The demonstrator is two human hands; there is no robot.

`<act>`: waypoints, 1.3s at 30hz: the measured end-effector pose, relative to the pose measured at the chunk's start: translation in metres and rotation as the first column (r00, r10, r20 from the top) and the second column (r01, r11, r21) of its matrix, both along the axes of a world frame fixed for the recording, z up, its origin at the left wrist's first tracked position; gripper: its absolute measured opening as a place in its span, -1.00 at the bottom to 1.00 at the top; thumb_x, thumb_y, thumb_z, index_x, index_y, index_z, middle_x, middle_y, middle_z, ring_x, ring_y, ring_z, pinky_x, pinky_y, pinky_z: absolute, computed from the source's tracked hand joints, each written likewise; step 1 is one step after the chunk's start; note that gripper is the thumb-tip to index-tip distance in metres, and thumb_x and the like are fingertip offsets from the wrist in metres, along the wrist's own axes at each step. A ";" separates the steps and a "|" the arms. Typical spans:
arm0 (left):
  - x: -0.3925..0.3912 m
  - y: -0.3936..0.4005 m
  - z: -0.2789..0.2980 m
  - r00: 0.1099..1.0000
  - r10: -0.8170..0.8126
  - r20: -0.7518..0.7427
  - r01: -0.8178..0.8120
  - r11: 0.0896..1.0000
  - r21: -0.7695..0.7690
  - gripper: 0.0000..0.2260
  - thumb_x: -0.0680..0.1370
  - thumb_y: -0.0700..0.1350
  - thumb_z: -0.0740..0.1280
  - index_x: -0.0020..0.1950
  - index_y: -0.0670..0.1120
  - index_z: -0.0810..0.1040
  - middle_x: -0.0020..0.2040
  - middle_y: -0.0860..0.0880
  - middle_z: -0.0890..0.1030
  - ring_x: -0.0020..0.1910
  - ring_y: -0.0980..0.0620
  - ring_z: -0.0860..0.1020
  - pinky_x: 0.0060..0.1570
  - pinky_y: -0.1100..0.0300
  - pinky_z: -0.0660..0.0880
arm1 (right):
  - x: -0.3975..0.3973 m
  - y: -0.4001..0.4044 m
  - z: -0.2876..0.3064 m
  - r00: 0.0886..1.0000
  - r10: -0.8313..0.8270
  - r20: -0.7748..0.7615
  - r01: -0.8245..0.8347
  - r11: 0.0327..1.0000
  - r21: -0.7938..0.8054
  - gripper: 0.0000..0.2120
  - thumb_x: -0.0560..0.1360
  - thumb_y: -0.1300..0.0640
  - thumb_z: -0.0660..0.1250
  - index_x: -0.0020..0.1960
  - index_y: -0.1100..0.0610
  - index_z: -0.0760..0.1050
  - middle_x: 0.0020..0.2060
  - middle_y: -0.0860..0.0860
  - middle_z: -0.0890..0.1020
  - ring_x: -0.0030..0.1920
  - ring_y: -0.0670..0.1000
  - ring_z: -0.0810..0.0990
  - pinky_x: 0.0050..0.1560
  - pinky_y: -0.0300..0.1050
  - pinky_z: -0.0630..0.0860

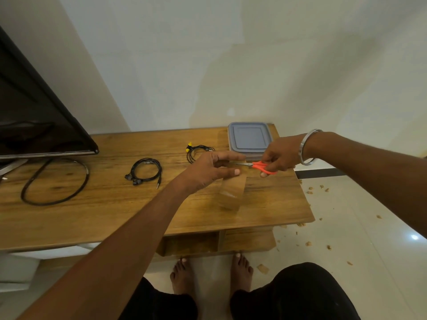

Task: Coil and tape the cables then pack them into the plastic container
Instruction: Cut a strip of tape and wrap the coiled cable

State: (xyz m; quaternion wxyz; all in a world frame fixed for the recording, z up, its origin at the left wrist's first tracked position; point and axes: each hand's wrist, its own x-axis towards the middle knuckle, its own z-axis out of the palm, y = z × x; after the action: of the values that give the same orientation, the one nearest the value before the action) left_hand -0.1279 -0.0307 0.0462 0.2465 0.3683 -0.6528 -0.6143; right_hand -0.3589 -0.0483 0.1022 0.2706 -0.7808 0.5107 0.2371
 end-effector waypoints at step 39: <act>-0.007 -0.003 0.003 0.994 0.107 0.030 -0.108 0.994 0.030 -0.65 0.49 -0.31 0.42 0.25 -0.07 0.58 0.10 -0.09 0.68 0.09 0.07 0.65 0.09 0.28 0.56 | -0.014 0.027 -0.073 0.882 -0.436 -0.178 0.372 0.877 -0.303 -0.65 0.47 -0.07 0.37 0.09 0.18 0.51 -0.05 0.10 0.60 -0.16 0.03 0.44 -0.10 -0.17 0.37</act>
State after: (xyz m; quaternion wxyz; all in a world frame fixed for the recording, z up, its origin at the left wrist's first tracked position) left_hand -0.1351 -0.0339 0.0492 0.2640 0.4156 -0.6257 -0.6051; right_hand -0.3728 -0.0210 0.0292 0.1455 -0.6500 0.7189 0.1986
